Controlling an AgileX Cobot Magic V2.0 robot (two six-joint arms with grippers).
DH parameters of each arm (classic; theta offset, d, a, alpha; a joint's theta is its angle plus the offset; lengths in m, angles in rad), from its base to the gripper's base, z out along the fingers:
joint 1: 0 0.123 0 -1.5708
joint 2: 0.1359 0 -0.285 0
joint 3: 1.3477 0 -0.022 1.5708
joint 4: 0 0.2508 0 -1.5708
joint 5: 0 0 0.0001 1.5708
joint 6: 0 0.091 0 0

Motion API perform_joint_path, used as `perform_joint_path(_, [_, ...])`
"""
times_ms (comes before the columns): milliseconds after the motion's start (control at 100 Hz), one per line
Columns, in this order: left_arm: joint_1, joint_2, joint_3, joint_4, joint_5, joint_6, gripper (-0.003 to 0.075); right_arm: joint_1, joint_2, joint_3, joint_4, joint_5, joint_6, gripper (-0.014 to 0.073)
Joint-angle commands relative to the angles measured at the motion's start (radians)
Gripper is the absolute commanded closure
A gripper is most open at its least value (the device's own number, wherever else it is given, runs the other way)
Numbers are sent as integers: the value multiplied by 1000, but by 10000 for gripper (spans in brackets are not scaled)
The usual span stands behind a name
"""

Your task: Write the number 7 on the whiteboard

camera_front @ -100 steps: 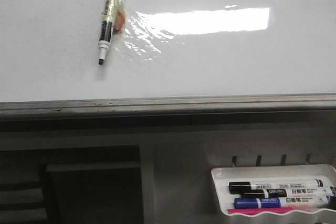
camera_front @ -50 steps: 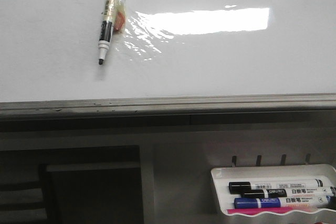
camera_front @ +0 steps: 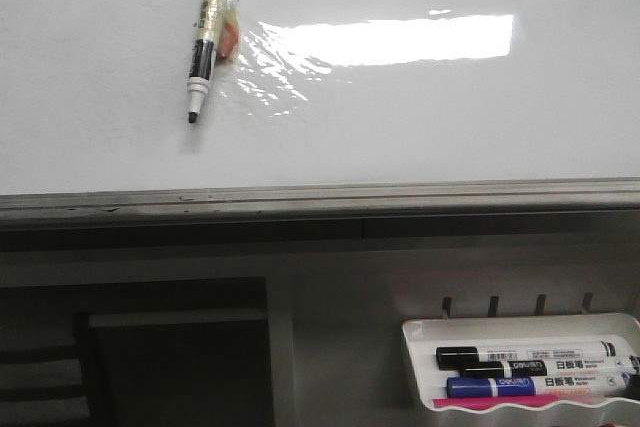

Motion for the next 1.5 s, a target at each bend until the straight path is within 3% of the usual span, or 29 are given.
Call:
perform_joint_path(0, [-5,-30,35,-199,-81,-10,741,1,-17,31,165,-108,-4,657])
perform_joint_path(70, [-5,-30,34,-288,-81,-10,741,1,-17,30,280,-98,-4,657])
perform_joint_path(230, [-5,-28,-34,-309,-5,0,741,1,-13,-18,282,-13,-4,652])
perform_joint_path(500, [-5,198,-365,-13,371,13,741,1,228,-283,166,328,-4,652])
perform_joint_path(650, [-32,385,-546,5,523,136,741,1,428,-428,90,434,-6,658])
perform_joint_path(840, [-160,514,-606,-9,525,138,740,1,559,-524,94,482,-73,647])
perform_joint_path(950, [-216,561,-606,-25,516,140,699,1,571,-548,116,515,-94,505])
perform_joint_path(980, [-228,571,-606,-37,507,140,654,1,571,-550,118,517,-94,458])
perform_joint_path(1020, [-244,587,-606,-58,488,140,592,1,571,-552,118,519,-94,334])
perform_joint_path(1110, [-273,621,-606,-88,426,140,389,1,571,-552,126,519,-94,137])
perform_joint_path(1210, [-297,661,-606,-115,351,140,205,1,571,-552,128,519,-94,82])
perform_joint_path(1290, [-323,702,-606,-125,296,141,191,1,571,-552,135,519,-95,83])
perform_joint_path(1490, [-439,832,-606,-127,123,159,239,1,571,-552,143,517,-95,83])
